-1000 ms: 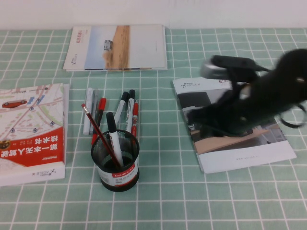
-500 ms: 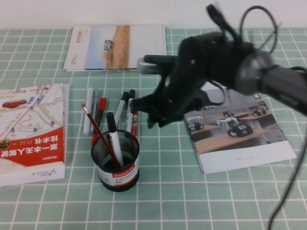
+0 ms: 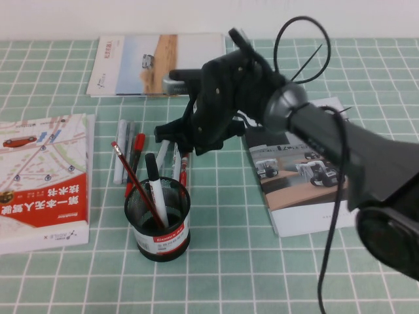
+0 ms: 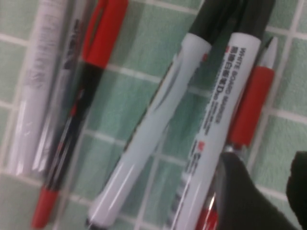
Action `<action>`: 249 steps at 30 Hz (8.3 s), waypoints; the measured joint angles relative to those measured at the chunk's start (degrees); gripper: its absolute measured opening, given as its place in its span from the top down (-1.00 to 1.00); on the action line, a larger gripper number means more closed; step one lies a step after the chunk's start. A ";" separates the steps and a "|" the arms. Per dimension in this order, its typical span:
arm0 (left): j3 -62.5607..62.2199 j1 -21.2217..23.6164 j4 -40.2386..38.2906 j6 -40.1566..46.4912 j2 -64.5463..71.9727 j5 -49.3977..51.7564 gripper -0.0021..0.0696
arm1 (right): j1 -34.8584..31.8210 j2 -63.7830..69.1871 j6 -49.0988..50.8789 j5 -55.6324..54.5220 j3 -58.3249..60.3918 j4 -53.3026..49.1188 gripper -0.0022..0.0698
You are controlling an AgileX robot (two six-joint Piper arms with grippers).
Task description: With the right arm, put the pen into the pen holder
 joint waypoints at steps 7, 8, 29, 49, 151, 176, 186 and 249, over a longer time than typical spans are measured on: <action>0.00 0.00 0.00 0.00 0.00 0.00 0.95 | 0.00 4.36 0.24 2.89 -3.83 -0.56 0.35; 0.00 0.00 0.00 0.00 0.00 0.00 0.95 | 0.00 4.64 0.24 3.30 -3.95 -0.56 0.35; 0.00 0.00 0.00 0.00 0.00 0.00 0.95 | 0.93 6.38 0.24 6.89 -10.93 -0.28 0.35; 0.00 0.00 0.00 0.00 0.00 0.00 0.95 | 1.78 7.96 0.24 10.09 -11.25 -1.75 0.46; 0.00 0.00 0.00 0.00 0.00 0.00 0.95 | 9.76 -81.29 -2.63 -56.15 100.81 -24.50 0.99; 0.00 0.00 0.00 0.00 0.00 0.00 0.95 | -24.82 -116.47 -2.55 -58.29 130.17 -19.26 0.99; 0.00 0.00 0.00 0.00 0.00 0.00 0.95 | -27.91 -135.09 -2.55 -42.89 130.71 -17.49 0.99; 0.00 0.00 0.20 0.00 0.00 0.00 0.95 | -27.91 -138.25 -20.36 -37.03 130.81 -1.29 0.99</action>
